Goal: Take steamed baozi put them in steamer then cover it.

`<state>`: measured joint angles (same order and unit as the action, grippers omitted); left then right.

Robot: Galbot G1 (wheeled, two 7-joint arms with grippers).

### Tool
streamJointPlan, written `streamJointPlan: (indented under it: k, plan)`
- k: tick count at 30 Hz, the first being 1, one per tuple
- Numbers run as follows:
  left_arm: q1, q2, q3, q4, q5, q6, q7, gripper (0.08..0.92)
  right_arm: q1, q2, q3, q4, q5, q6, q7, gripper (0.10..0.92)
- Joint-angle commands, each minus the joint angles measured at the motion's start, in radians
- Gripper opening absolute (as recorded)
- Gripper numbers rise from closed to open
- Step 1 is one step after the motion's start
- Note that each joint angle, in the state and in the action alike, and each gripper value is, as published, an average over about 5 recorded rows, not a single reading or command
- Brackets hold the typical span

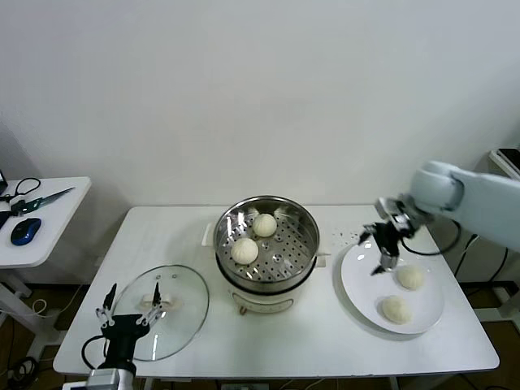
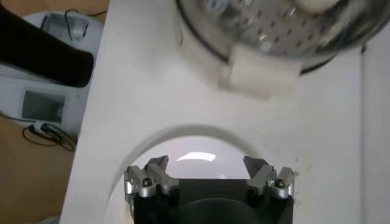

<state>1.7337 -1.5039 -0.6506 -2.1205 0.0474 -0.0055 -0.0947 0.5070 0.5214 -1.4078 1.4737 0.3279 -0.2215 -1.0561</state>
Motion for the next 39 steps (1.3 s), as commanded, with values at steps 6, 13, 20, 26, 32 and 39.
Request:
streamJointPlan:
  k: [6, 13, 20, 26, 32, 39]
  plan:
    - [0.001, -0.010, -0.005, 0.004, 0.012, 0.010, 0.003, 0.823, -0.407, -0.122, 0.270, -0.058, -0.230, 0.038, -0.022, 0.823]
    - [0.004, -0.015, -0.007, 0.015, 0.015, 0.008, 0.001, 0.823, -0.446, -0.066, 0.290, -0.114, -0.250, 0.039, -0.017, 0.823]
    - [0.008, -0.015, -0.007, 0.022, 0.015, 0.009, 0.007, 0.823, -0.458, -0.025, 0.292, -0.142, -0.252, 0.037, -0.010, 0.823]
    - [0.006, -0.015, -0.003, 0.030, 0.019, 0.005, 0.008, 0.823, -0.454, -0.005, 0.297, -0.158, -0.251, 0.038, -0.008, 0.822]
    - [0.004, -0.016, 0.000, 0.032, 0.022, 0.003, 0.006, 0.823, -0.441, 0.004, 0.298, -0.172, -0.251, 0.041, -0.009, 0.796]
    - [0.006, -0.017, 0.001, 0.033, 0.027, 0.000, 0.006, 0.823, -0.434, 0.010, 0.296, -0.172, -0.248, 0.048, -0.015, 0.726]
